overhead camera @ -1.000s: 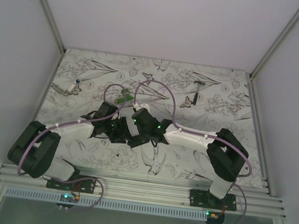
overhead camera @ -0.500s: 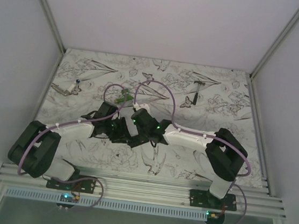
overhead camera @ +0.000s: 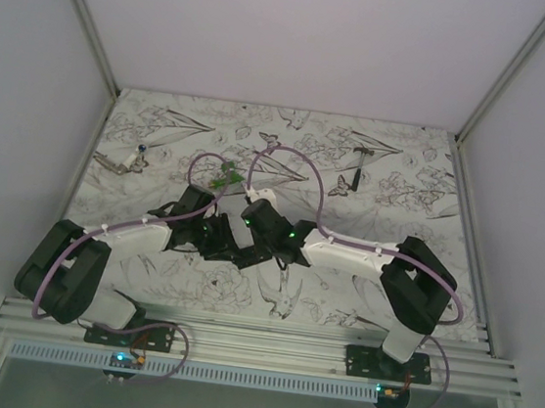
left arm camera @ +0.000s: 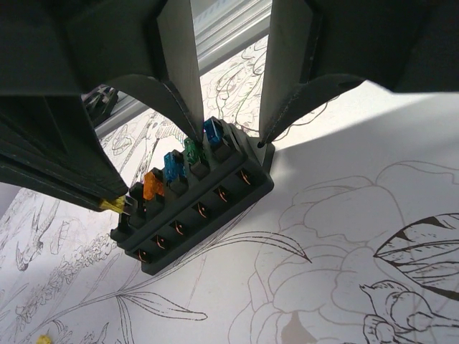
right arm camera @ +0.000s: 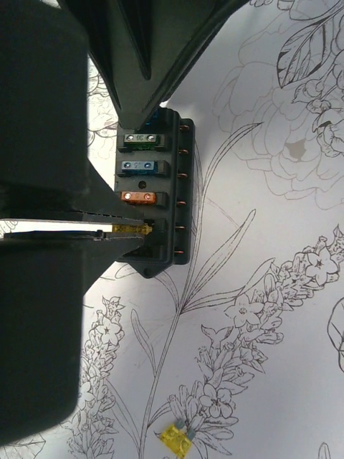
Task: Snap on the fuse box
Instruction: Install the fuse at the fuse box base.
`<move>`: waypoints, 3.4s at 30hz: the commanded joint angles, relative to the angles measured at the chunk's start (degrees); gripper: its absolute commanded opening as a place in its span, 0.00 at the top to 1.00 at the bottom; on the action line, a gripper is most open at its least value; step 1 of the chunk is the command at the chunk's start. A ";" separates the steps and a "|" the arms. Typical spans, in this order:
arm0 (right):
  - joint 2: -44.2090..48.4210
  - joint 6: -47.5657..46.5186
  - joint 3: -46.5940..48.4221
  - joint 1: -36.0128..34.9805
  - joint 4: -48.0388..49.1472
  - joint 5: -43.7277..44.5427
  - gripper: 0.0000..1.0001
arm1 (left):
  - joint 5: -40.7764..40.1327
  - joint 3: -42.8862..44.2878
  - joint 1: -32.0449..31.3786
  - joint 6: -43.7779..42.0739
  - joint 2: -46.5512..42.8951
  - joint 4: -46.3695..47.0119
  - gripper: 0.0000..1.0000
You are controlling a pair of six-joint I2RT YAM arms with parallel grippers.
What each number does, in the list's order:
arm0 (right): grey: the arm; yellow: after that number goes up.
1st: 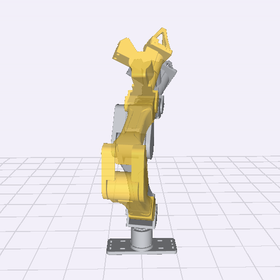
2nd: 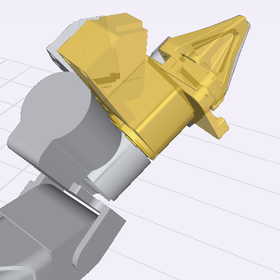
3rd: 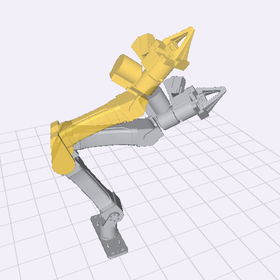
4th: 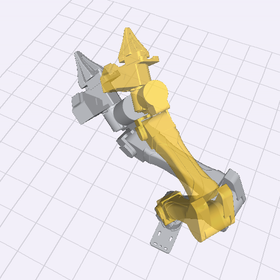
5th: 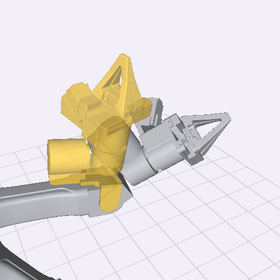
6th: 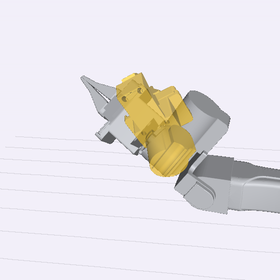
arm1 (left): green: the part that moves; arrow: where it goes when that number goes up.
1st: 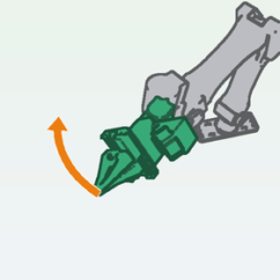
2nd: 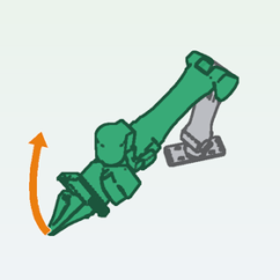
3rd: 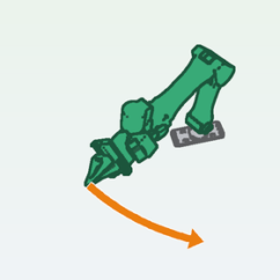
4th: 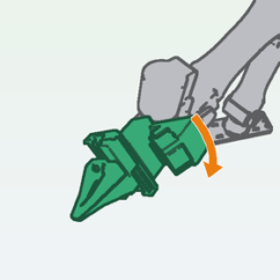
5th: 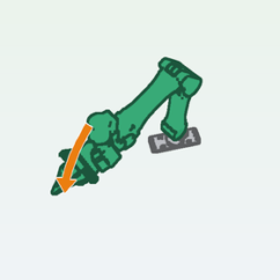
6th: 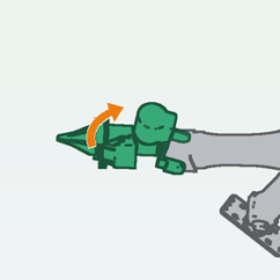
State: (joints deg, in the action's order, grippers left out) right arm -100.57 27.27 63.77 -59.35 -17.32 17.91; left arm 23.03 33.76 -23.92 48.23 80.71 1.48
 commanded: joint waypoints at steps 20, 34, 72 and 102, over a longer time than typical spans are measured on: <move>-0.72 0.97 -1.25 -0.72 3.93 1.29 1.00 | 0.89 0.26 0.37 1.50 0.24 -1.12 0.62; 0.91 -1.34 -3.35 -1.12 5.54 1.47 1.00 | -0.33 -0.17 0.37 3.13 0.14 -1.14 0.67; 4.50 -2.72 -10.87 -1.12 17.61 0.40 1.00 | -1.67 -1.50 0.36 4.82 -0.80 -1.73 0.71; 3.96 -3.34 -7.12 -1.12 12.76 -0.30 0.66 | -2.15 -0.84 0.35 4.58 -0.59 -2.58 0.71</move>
State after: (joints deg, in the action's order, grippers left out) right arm -97.97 24.38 54.50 -59.90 -3.51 17.30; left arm 22.13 33.26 -23.90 53.10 80.16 1.41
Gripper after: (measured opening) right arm 0.327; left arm 0.291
